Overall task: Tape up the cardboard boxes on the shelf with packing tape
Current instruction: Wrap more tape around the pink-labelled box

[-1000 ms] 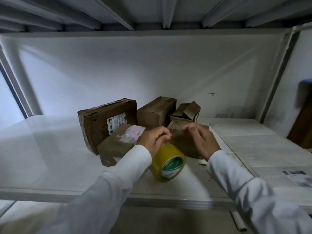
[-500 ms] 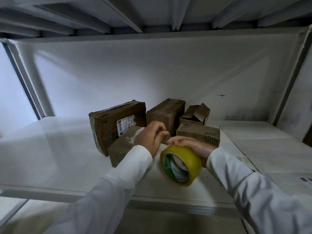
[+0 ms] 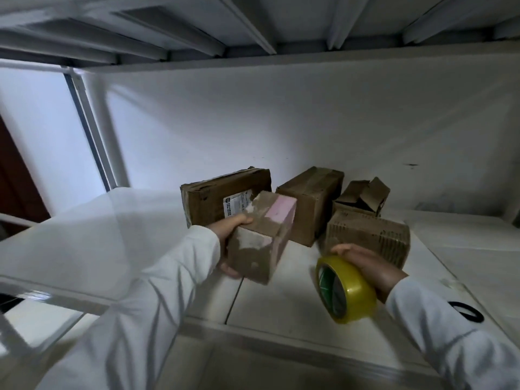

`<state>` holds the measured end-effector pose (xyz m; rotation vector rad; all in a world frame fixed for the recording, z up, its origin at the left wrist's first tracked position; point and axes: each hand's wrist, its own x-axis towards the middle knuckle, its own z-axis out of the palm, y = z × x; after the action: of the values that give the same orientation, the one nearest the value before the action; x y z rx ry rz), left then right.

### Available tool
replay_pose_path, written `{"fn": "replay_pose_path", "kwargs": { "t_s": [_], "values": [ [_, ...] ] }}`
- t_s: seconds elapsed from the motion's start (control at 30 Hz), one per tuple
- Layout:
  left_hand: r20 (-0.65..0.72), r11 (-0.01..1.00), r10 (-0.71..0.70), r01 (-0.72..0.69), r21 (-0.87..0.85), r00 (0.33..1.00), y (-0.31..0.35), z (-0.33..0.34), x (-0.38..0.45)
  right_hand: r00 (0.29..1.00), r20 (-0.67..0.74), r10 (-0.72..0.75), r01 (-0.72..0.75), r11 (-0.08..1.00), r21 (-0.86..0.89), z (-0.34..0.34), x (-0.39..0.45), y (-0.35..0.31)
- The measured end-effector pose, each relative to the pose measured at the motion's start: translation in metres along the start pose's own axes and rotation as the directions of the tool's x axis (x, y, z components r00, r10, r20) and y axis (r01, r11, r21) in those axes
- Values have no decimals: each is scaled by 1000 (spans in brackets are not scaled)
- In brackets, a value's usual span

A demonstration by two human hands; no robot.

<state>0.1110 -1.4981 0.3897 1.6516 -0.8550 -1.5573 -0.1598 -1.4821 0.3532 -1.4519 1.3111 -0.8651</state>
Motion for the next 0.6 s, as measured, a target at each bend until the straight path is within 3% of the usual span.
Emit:
{"fn": "replay_pose_path", "kwargs": {
  "t_s": [0.07, 0.13, 0.2, 0.27, 0.37, 0.47, 0.53, 0.57, 0.6],
  "values": [
    [74, 997, -59, 62, -46, 995, -13, -7, 0, 999, 26, 23, -24, 999, 45, -1, -1, 2],
    [52, 986, -104, 97, 137, 993, -28, -8, 3, 998, 41, 37, -39, 999, 33, -1, -1, 3],
    [-30, 931, -35, 44, 363, 999, -30, -9, 2, 998, 39, 45, -45, 999, 6, -1, -1, 3],
    [-65, 807, 200, -127, 577, 978, -19, -9, -1, 999, 34, 40, -40, 999, -4, 0, -2, 2],
    [-87, 556, 503, -244, 795, 860, -1, 12, -17, 999, 24, 29, -29, 1000, -1, 1, -2, 0],
    [52, 413, 398, -230, 881, 916, -14, 45, -19, 999, 21, 37, -37, 999, -1, 2, -5, -2],
    [32, 306, 396, -165, 938, 918, -21, 50, -13, 999, 13, 34, -34, 999, -1, 2, -9, 0],
    [-3, 366, 432, -172, 915, 902, -20, 45, -12, 1000, 9, 25, -25, 1000, 8, 1, -11, 2],
    [-43, 508, 436, -206, 836, 899, -16, 38, -12, 1000, 8, 17, -18, 1000, 14, -1, -13, 3]
  ]
}}
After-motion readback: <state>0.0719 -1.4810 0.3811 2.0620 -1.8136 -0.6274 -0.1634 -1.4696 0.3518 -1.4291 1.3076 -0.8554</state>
